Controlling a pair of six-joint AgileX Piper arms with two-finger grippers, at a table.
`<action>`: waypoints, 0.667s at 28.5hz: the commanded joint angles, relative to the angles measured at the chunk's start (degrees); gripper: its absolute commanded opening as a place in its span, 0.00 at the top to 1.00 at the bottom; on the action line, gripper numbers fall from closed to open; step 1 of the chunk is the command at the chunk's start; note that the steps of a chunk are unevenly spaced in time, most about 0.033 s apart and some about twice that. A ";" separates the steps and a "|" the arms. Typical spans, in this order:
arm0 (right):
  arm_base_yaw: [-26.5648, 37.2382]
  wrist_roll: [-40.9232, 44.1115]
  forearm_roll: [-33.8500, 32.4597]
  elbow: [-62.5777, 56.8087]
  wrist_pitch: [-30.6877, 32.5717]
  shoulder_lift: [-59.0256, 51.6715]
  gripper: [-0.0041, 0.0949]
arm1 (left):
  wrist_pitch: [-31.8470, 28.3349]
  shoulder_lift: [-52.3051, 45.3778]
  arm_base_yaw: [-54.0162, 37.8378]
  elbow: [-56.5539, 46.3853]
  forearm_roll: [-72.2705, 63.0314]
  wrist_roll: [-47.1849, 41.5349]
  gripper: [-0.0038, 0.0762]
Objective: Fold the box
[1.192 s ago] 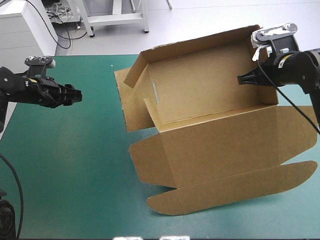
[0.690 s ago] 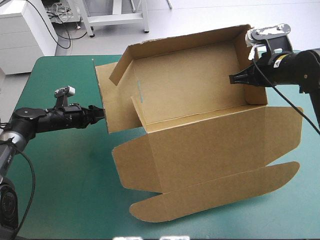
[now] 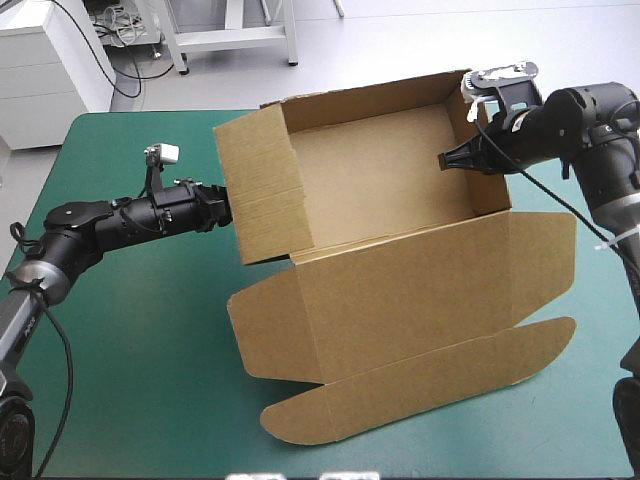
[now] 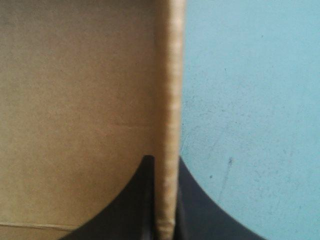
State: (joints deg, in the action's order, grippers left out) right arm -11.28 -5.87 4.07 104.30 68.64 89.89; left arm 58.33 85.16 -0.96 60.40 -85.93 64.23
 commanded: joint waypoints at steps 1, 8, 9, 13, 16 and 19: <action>0.25 -0.53 0.62 1.54 -3.58 -1.47 0.98 | 3.42 -2.93 0.25 2.12 -7.11 -0.72 0.42; 0.25 -1.35 -0.45 1.54 -4.45 -0.72 0.98 | 8.00 -2.93 0.25 2.26 -14.21 -0.86 0.42; 0.25 -1.35 -0.75 1.54 -4.81 -0.72 0.98 | 8.27 -2.93 0.25 2.26 -14.50 -0.86 0.42; 0.13 -1.05 -0.77 1.54 -5.16 -0.61 0.98 | 8.82 -2.93 0.25 2.69 -14.51 -1.80 0.42; -1.23 -0.75 -1.49 1.54 -5.28 -0.37 0.98 | 8.40 -2.93 0.25 3.67 -12.25 -5.56 0.42; -2.87 0.02 -2.78 1.54 -5.78 0.13 0.98 | 9.59 -2.93 0.25 5.72 -11.46 -6.76 0.42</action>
State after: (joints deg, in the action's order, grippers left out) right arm -12.98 -6.80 1.31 104.30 66.49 91.86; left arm 65.02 84.61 -0.96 62.61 -93.94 59.32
